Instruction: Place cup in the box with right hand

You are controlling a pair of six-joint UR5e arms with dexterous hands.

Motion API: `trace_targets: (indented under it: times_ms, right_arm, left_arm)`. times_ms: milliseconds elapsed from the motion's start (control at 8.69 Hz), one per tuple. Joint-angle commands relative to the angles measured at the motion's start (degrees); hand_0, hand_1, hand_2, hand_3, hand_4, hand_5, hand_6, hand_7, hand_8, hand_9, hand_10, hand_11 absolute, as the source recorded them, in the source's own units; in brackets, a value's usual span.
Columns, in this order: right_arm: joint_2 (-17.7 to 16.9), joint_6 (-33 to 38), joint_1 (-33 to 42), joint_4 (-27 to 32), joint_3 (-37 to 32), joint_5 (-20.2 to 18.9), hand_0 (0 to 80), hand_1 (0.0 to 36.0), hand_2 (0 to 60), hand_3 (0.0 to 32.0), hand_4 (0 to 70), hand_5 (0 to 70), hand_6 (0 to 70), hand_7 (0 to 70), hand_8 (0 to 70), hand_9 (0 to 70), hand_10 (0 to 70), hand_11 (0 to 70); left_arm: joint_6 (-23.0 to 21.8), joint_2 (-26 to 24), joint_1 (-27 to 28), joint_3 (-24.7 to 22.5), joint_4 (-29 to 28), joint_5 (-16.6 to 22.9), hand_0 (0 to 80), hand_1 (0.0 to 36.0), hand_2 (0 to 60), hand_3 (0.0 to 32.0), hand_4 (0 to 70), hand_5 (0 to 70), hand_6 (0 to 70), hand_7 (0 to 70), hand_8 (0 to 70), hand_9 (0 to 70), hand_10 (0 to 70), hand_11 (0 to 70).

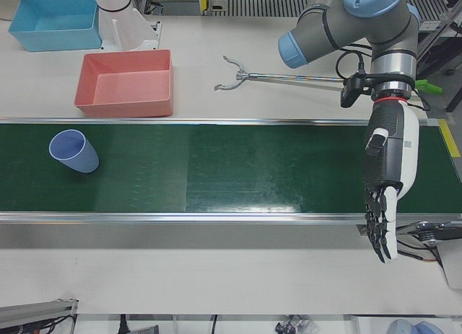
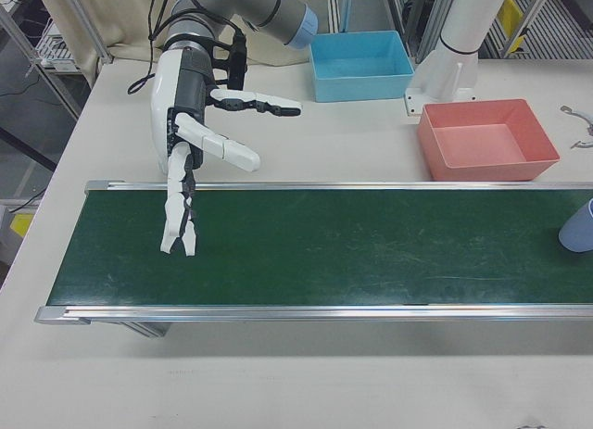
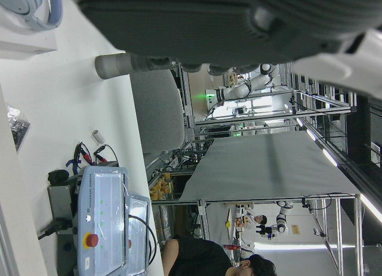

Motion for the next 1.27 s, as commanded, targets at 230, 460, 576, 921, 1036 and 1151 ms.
trace_targets:
  times_ms: [230,460,576,921,1036,1151]
  right_arm:
    - [0.00,0.09,-0.09,0.00,0.00,0.00,60.1,22.0,7.1,30.2,10.8,7.7,0.1,8.0,0.0,0.2,4.9,9.9]
    - [0.00,0.09,-0.09,0.00,0.00,0.00,59.9,21.8,6.8,27.2,12.1,7.7,0.4,8.2,0.0,0.2,5.0,10.1]
    - [0.00,0.09,-0.09,0.00,0.00,0.00,59.9,21.8,6.7,27.0,12.1,7.7,0.4,8.1,0.0,0.2,5.1,10.2]
    - [0.00,0.17,-0.27,0.00,-0.09,0.00,60.2,21.6,6.5,24.8,13.3,7.6,0.6,8.1,0.0,0.2,5.3,10.4]
    - [-0.09,0.26,-0.96,0.00,-0.53,0.00,60.1,21.5,6.2,24.2,13.7,7.6,0.7,8.4,0.0,0.2,5.3,10.4]
    - [-0.18,0.44,-1.32,0.00,-0.88,-0.09,59.9,21.4,6.0,22.8,14.1,7.5,0.9,8.7,0.0,0.3,5.3,10.4]
  left_arm:
    - [-0.04,0.00,0.02,0.00,0.00,0.00,0.0,0.0,0.0,0.0,0.0,0.0,0.0,0.0,0.0,0.0,0.0,0.0]
    - [0.05,0.00,0.02,0.00,0.00,0.00,0.0,0.0,0.0,0.0,0.0,0.0,0.0,0.0,0.0,0.0,0.0,0.0]
    - [0.05,0.00,0.02,0.00,0.00,0.00,0.0,0.0,0.0,0.0,0.0,0.0,0.0,0.0,0.0,0.0,0.0,0.0]
    - [0.05,0.00,0.02,0.00,0.00,0.00,0.0,0.0,0.0,0.0,0.0,0.0,0.0,0.0,0.0,0.0,0.0,0.0]
    - [0.05,0.00,0.02,0.00,0.00,0.00,0.0,0.0,0.0,0.0,0.0,0.0,0.0,0.0,0.0,0.0,0.0,0.0]
    - [0.05,0.00,0.02,0.00,0.00,0.00,0.0,0.0,0.0,0.0,0.0,0.0,0.0,0.0,0.0,0.0,0.0,0.0]
